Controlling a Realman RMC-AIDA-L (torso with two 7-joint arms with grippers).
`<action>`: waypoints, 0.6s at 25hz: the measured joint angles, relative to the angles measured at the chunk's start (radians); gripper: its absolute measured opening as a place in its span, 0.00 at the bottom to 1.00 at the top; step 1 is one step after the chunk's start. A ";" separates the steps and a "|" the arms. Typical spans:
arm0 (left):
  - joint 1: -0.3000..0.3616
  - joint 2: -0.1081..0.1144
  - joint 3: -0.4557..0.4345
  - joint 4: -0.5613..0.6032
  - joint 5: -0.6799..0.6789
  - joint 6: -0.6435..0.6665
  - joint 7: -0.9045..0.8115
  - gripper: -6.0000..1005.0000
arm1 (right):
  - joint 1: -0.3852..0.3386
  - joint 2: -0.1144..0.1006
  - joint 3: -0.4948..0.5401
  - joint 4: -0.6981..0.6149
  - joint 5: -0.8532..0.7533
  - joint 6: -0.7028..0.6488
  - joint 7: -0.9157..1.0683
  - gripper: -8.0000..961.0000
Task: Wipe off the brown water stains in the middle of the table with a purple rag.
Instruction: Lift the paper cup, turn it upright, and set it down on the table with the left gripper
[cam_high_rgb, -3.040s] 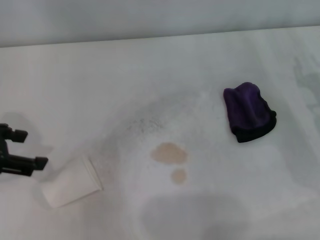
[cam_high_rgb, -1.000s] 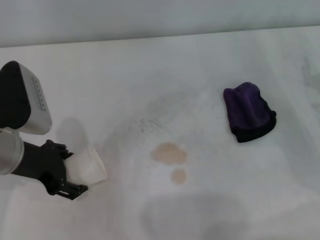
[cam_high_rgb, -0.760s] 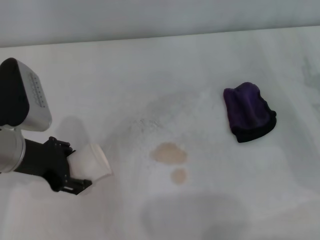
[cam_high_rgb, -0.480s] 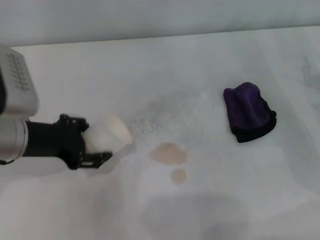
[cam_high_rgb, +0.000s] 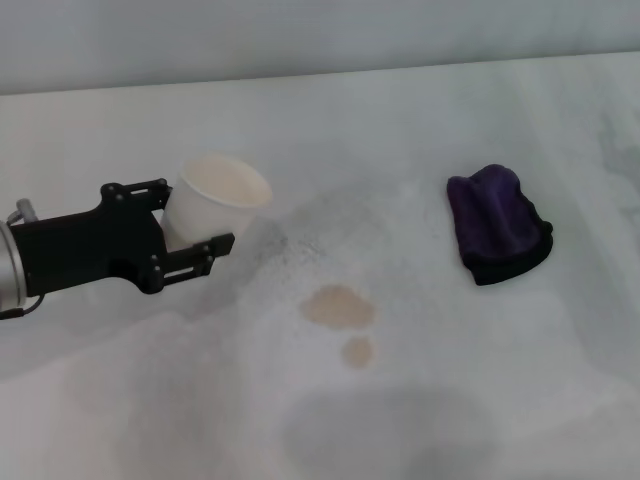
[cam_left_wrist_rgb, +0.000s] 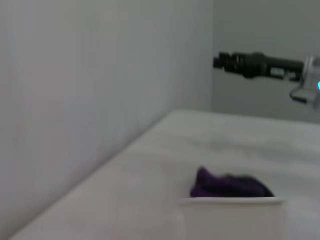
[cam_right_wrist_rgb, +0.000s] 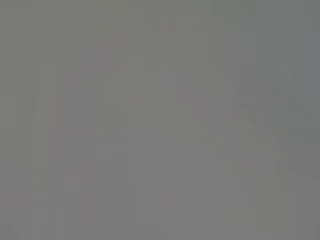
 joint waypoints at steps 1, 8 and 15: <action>0.000 0.000 -0.005 -0.037 -0.039 0.003 0.038 0.64 | 0.001 0.000 -0.001 0.000 -0.001 0.000 0.000 0.48; 0.005 0.002 -0.010 -0.250 -0.268 0.044 0.300 0.63 | 0.003 0.000 -0.018 0.003 -0.003 -0.004 0.000 0.48; 0.004 0.000 -0.058 -0.430 -0.351 0.098 0.466 0.63 | 0.000 0.001 -0.030 0.007 -0.003 -0.007 0.000 0.47</action>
